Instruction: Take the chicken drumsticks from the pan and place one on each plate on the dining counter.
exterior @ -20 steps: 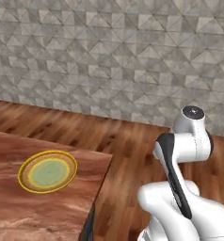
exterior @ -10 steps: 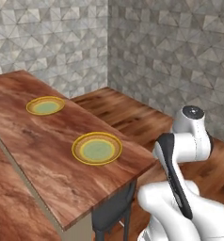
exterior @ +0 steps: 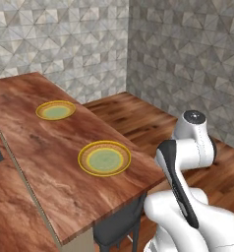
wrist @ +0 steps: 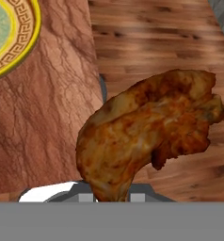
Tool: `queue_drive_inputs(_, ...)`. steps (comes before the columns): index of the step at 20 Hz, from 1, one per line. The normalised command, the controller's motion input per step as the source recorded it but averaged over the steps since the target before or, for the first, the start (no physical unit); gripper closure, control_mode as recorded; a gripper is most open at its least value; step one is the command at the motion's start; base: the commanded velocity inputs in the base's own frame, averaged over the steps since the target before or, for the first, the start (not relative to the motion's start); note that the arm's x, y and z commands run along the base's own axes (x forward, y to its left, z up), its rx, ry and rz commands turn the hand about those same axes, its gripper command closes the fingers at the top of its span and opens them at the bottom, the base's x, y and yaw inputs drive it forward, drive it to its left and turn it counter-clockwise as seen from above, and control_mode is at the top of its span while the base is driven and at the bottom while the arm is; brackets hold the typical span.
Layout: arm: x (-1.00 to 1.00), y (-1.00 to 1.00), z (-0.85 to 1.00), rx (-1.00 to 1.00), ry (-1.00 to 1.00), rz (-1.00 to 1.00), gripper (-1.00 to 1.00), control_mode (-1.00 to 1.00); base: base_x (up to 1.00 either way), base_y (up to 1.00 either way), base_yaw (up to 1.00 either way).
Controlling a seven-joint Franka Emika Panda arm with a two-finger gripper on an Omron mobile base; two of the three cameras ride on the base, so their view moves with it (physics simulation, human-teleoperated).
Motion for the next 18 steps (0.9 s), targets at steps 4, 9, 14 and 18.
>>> queue_drive_inputs(4, 0.0, 0.0, 0.0, 0.0, 0.0, 0.0, 1.0, 1.0, 0.02, 0.0, 0.0)
queue_drive_inputs(9, 0.0, 0.0, 0.0, 0.0, 0.0, 0.0, 1.0, 1.0, 0.0, 0.0, 0.0)
queue_drive_inputs(14, 0.0, 0.0, 0.0, 0.0, 0.0, 0.0, 1.0, 1.0, 0.0, 0.0, 0.0)
queue_drive_inputs(18, 0.0, 0.0, 0.0, 0.0, 0.0, 0.0, 1.0, 1.0, 0.0, 0.0, 0.0)
